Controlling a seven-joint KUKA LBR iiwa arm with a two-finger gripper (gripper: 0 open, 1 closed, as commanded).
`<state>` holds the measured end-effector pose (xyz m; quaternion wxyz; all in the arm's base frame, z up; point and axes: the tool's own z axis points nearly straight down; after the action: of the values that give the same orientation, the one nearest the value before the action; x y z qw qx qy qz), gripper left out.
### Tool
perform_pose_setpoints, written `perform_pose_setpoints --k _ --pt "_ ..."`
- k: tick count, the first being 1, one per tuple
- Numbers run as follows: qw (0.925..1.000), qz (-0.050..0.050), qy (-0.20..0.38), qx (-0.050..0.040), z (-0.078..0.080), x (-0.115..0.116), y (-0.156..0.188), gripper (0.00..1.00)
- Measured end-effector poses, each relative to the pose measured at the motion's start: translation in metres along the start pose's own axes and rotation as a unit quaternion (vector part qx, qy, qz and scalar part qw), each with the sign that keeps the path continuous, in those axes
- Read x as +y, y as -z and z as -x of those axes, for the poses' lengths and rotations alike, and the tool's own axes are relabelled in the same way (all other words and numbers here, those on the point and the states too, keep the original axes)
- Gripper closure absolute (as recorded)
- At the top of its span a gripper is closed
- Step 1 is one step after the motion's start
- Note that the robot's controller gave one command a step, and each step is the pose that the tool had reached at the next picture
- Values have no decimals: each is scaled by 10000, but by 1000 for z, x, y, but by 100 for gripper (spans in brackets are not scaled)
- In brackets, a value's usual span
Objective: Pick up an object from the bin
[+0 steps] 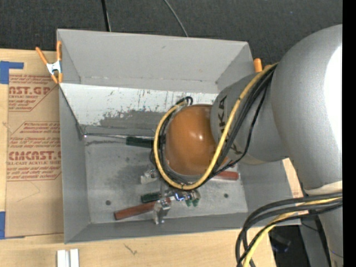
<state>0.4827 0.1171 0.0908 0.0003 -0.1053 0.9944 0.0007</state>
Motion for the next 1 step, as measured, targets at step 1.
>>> perform_pose_setpoints --k 1 --pt "9962 8 871 -28 9 -7 -15 100"
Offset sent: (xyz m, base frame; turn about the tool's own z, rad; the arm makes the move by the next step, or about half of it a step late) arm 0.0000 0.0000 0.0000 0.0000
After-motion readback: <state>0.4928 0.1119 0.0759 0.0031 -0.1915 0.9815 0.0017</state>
